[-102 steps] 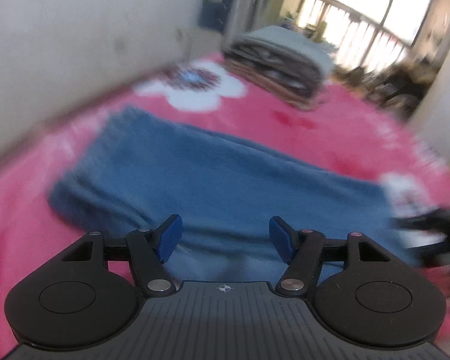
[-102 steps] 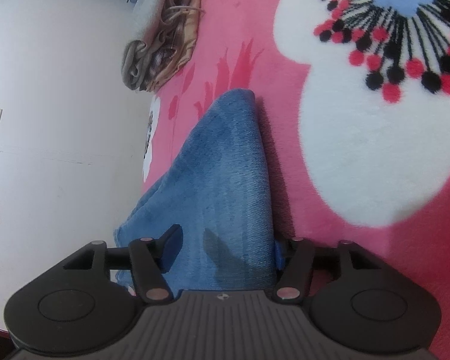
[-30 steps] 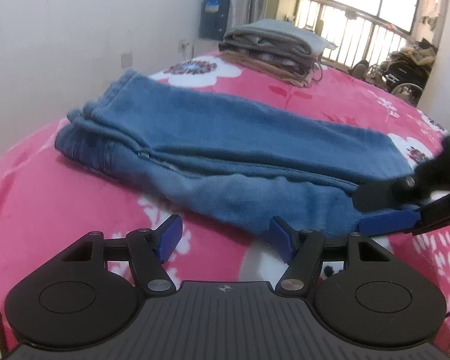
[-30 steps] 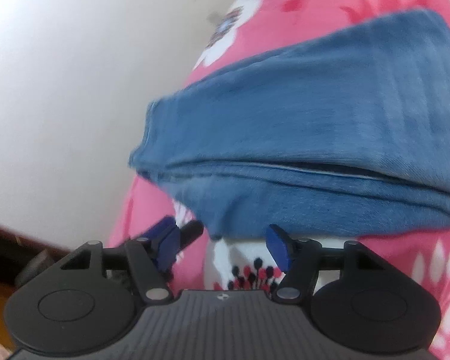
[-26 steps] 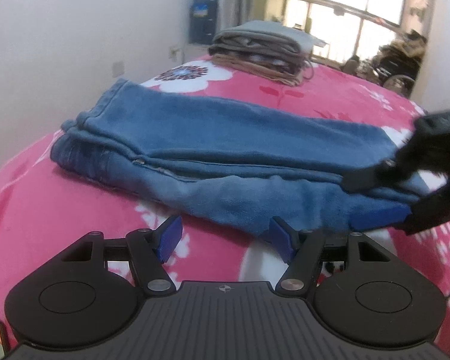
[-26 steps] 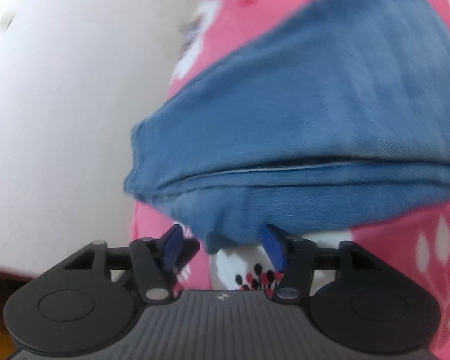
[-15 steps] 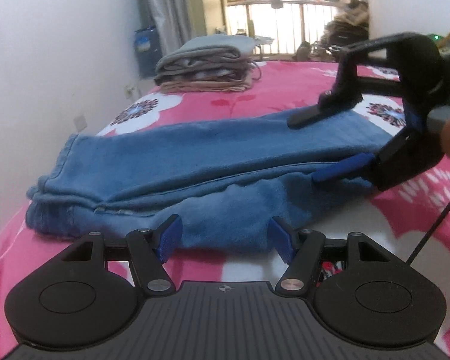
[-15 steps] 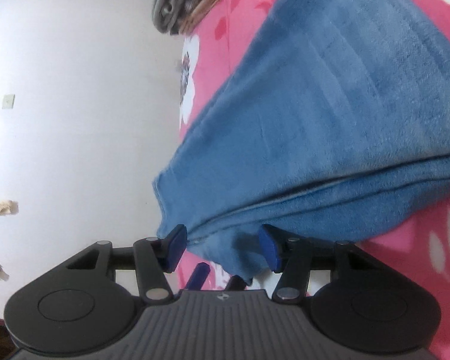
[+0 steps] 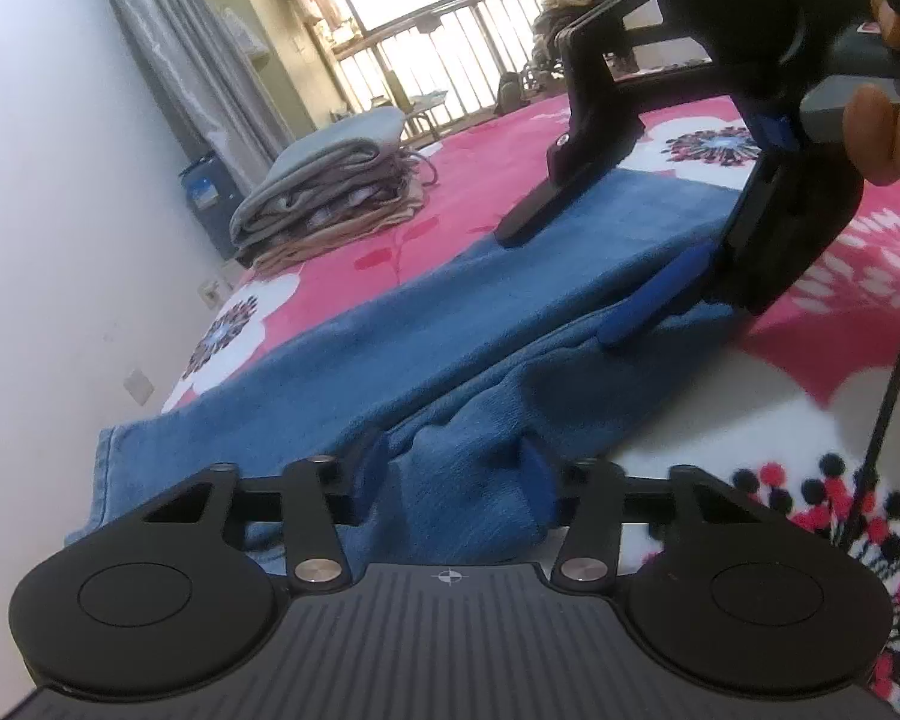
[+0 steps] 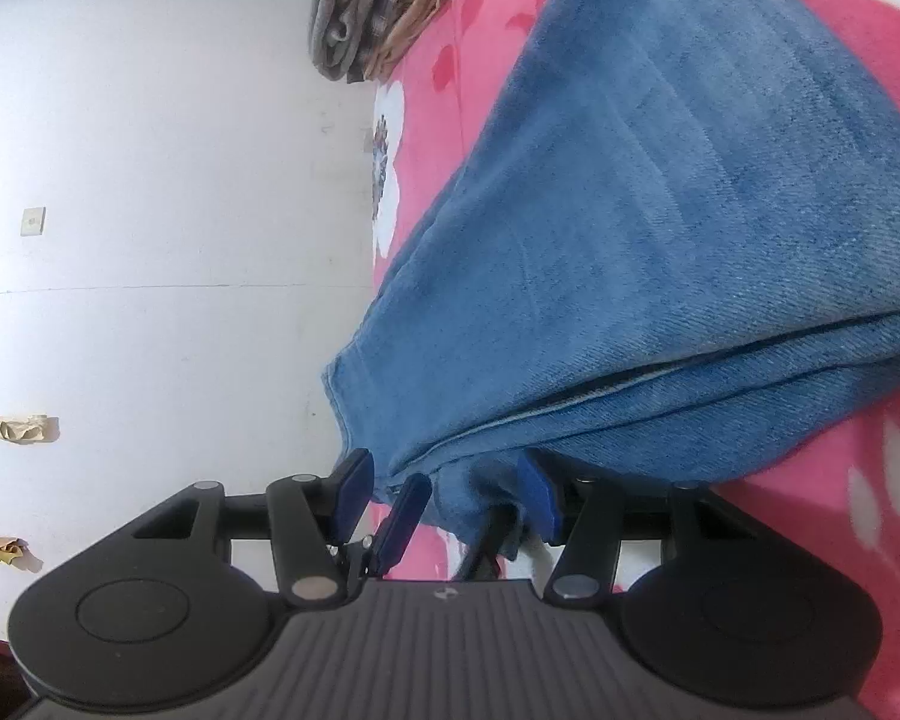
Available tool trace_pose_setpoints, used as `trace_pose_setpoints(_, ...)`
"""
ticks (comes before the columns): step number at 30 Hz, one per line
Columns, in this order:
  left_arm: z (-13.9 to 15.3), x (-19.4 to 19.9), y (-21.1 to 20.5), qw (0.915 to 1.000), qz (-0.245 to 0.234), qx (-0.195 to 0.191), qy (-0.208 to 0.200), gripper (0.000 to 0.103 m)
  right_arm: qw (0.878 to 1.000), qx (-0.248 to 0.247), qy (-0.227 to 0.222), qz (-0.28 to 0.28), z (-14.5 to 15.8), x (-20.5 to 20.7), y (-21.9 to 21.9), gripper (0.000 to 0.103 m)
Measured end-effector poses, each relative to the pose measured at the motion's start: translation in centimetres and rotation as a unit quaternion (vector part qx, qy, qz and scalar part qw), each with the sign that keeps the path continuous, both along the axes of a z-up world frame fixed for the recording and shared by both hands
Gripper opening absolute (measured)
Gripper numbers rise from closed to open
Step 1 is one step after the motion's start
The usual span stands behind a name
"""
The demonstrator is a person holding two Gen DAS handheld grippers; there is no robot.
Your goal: Fold clothes
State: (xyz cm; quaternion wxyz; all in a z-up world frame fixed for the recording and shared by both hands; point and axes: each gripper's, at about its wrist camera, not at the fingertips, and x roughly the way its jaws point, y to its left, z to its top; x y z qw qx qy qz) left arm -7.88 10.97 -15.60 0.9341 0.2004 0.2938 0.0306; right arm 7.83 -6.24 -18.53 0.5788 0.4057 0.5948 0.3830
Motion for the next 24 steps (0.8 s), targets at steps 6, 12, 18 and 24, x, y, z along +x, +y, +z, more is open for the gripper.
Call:
trace_pose_setpoints(6,0.9,1.0,1.5,0.9988,0.008,-0.048,-0.004,0.012,0.998,-0.029,-0.043,0.02,1.3,-0.8,-0.2,0.057)
trace_pose_setpoints(12,0.8,1.9,2.7,0.997,0.003,-0.076,0.009,0.011,0.986,-0.086,-0.124,0.071,3.0,-2.6,1.3,0.057)
trace_pose_setpoints(18,0.6,3.3,5.7,0.9794,0.035,-0.195,0.039,0.011,0.991,-0.089,-0.076,0.057,1.1,-2.7,1.8,0.056)
trace_pose_setpoints(24,0.4,3.7,7.8,0.9586,0.049,-0.275,0.056,0.012,0.997,-0.07,0.007,0.034,-1.2,-2.2,0.6,0.056)
